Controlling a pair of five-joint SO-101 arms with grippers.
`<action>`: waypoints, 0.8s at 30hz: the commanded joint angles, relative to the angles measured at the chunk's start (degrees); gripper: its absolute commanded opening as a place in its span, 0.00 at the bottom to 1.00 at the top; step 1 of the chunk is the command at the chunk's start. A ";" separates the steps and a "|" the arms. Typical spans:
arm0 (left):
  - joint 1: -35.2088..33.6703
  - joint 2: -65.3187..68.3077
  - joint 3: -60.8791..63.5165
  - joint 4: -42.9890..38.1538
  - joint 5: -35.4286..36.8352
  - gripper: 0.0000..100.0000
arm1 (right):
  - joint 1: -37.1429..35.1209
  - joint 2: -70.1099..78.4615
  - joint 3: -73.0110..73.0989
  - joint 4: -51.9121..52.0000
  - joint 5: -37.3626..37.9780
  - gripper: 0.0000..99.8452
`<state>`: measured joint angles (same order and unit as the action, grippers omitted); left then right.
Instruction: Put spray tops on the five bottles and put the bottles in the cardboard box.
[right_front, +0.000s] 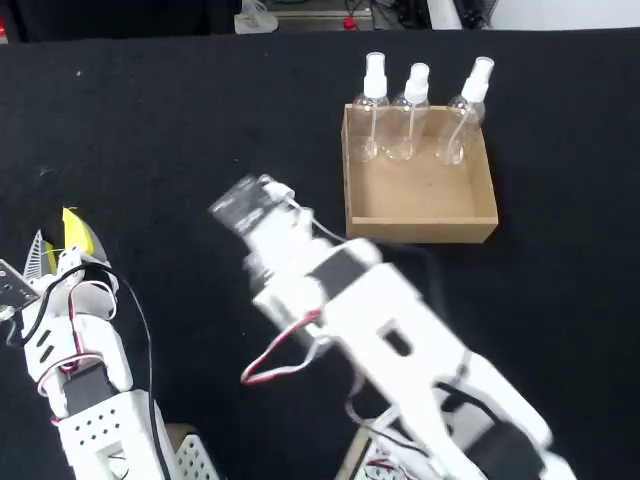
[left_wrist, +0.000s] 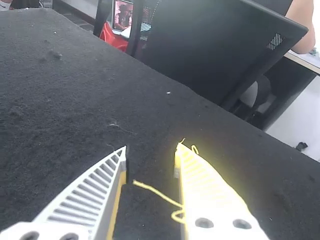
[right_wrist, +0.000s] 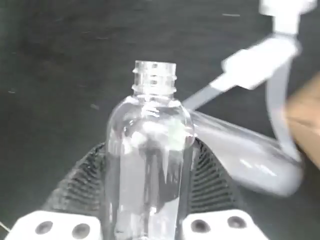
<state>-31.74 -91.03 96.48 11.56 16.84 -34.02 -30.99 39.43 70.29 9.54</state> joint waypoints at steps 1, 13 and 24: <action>-0.57 -0.88 1.36 -0.88 0.62 0.16 | 15.47 -10.51 -7.52 12.84 7.30 0.01; -0.66 -0.88 1.36 -0.88 0.62 0.16 | 72.44 -9.45 -0.84 7.56 41.05 0.02; -0.66 -0.88 1.36 -0.79 0.62 0.16 | 85.45 7.52 1.10 -9.41 43.52 0.02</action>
<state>-31.74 -91.03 96.48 11.56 16.84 49.85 -25.98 40.66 65.80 52.62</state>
